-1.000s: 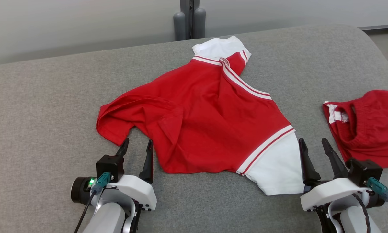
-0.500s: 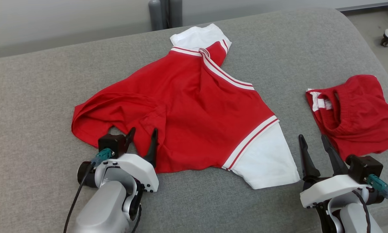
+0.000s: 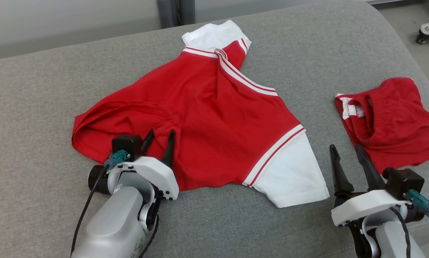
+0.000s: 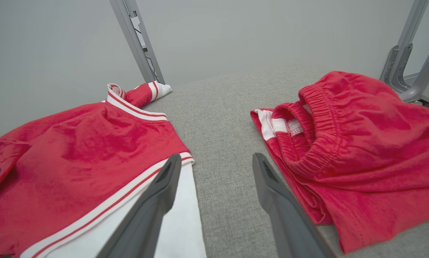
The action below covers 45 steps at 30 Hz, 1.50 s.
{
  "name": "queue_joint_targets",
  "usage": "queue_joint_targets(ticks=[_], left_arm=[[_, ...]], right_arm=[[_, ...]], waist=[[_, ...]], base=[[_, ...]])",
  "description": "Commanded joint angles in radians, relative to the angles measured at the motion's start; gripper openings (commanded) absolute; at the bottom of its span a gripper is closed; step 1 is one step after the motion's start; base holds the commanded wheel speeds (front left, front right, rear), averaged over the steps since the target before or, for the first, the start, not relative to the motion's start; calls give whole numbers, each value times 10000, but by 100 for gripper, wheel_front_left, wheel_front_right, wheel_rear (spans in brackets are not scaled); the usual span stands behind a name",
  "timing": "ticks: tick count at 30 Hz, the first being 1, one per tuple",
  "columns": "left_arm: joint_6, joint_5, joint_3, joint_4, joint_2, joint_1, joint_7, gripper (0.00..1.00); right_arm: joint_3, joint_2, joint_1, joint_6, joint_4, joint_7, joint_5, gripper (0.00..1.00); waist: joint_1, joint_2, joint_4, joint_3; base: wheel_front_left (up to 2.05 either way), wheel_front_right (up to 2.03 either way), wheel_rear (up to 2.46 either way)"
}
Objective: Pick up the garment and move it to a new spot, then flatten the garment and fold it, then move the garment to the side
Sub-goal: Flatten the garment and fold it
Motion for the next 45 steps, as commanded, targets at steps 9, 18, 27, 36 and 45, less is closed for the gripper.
queue_joint_targets(ticks=[9,18,27,36,45], left_arm=[[734,1386,1437,-1850,51,1021,-2,0],[945,2984,3900,-3905,54,3541,-5,0],[964,3736,5338,-4511,54,5411,-6,0],[1041,3529,5417,-4173,48,5682,-6,0],[1147,3514,5105,-4086,47,5246,-6,0]], right_arm=[[-344,-51,293,1,87,5,-180,100],[-453,-56,841,1,398,5,-508,100],[-756,-56,1606,1,839,5,-819,100],[623,-54,1780,1,1120,5,-693,100],[1062,-134,1730,-1,2042,48,-1078,100]], waist=[[0,0,758,-660],[0,0,1596,-1467],[0,0,1946,-2006],[0,0,2012,-1704],[0,0,2010,-1074]], base=[[0,0,0],[0,0,0],[0,0,0],[0,0,0],[0,0,0]])
